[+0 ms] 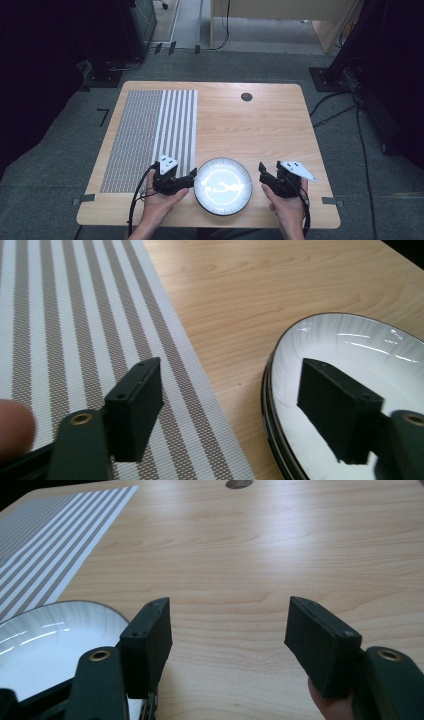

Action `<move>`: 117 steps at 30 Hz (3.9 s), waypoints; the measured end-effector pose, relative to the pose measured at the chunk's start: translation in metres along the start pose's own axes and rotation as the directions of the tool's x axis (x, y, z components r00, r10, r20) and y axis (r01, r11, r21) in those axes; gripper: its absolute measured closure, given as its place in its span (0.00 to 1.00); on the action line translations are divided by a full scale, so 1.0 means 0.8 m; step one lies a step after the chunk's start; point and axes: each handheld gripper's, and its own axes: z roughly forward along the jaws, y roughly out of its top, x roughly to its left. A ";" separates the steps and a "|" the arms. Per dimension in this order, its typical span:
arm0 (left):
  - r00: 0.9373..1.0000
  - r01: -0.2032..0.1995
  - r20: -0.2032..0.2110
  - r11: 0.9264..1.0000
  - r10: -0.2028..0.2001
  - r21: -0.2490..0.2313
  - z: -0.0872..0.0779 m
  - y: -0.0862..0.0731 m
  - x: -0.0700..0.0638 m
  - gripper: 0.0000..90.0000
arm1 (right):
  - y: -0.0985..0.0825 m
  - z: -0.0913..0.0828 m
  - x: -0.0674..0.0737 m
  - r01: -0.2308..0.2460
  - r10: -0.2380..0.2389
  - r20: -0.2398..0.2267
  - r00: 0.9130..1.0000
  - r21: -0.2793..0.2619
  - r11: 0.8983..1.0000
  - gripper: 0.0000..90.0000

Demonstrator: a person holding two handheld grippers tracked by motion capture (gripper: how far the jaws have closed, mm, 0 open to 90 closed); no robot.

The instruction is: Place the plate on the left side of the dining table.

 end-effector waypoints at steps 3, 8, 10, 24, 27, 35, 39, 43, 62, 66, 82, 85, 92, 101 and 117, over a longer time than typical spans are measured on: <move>1.000 -0.016 0.001 1.000 0.016 0.011 0.002 -0.003 -0.005 0.38 | -0.004 0.002 0.004 0.013 -0.012 -0.030 0.999 0.021 1.000 0.36; 1.000 -0.030 -0.001 0.999 0.030 0.023 0.005 -0.008 -0.011 0.47 | -0.012 0.004 0.013 0.033 -0.031 -0.056 0.998 0.048 0.998 0.34; 0.999 -0.035 -0.003 0.999 0.035 0.030 0.006 -0.010 -0.014 0.50 | -0.014 0.002 0.015 0.039 -0.036 -0.064 0.997 0.046 0.998 0.38; 0.996 -0.077 0.038 0.995 0.075 0.057 0.011 -0.016 -0.018 0.75 | -0.025 0.005 0.014 0.010 0.001 -0.164 0.986 0.066 0.998 0.70; 0.995 -0.075 0.065 0.995 0.071 0.061 0.012 -0.016 -0.015 0.81 | -0.027 0.008 0.012 -0.018 0.040 -0.212 0.977 0.107 0.994 0.76; 0.991 -0.095 0.103 0.992 0.087 0.078 0.016 -0.019 -0.015 0.90 | -0.029 0.009 0.012 -0.089 0.131 -0.272 0.953 0.164 0.983 0.89; 0.991 -0.097 0.105 0.992 0.088 0.080 0.016 -0.019 -0.016 0.90 | -0.031 0.012 0.006 -0.141 0.195 -0.281 0.940 0.201 0.970 0.90; 0.990 -0.102 0.108 0.992 0.093 0.076 0.015 -0.019 -0.015 0.91 | -0.032 0.014 0.007 -0.136 0.194 -0.264 0.945 0.221 0.966 0.93; 0.989 -0.110 0.106 0.992 0.102 0.068 0.017 -0.021 -0.016 0.92 | -0.029 0.015 0.012 -0.158 0.210 -0.217 0.953 0.235 0.959 0.99; 0.989 -0.109 0.110 0.992 0.101 0.070 0.017 -0.021 -0.016 0.92 | -0.029 0.014 0.013 -0.158 0.209 -0.212 0.955 0.232 0.960 0.99; 0.988 -0.117 0.104 0.991 0.110 0.065 0.019 -0.022 -0.018 0.92 | -0.021 0.000 0.019 -0.133 0.175 -0.203 0.963 0.202 0.970 0.99; 0.988 -0.120 0.102 0.991 0.113 0.063 0.019 -0.022 -0.018 0.92 | -0.021 0.001 0.018 -0.134 0.176 -0.204 0.963 0.203 0.970 1.00; 0.988 -0.103 0.121 0.993 0.095 0.061 0.020 -0.021 -0.016 0.89 | -0.021 0.000 0.016 -0.144 0.185 -0.196 0.963 0.206 0.968 1.00; 0.986 -0.095 0.141 0.994 0.086 0.057 0.019 -0.020 -0.014 0.87 | -0.020 -0.001 0.013 -0.143 0.181 -0.184 0.966 0.203 0.969 1.00; 0.983 -0.085 0.167 0.996 0.077 0.041 0.013 -0.019 -0.024 0.85 | -0.014 -0.007 0.006 -0.141 0.171 -0.166 0.971 0.178 0.974 1.00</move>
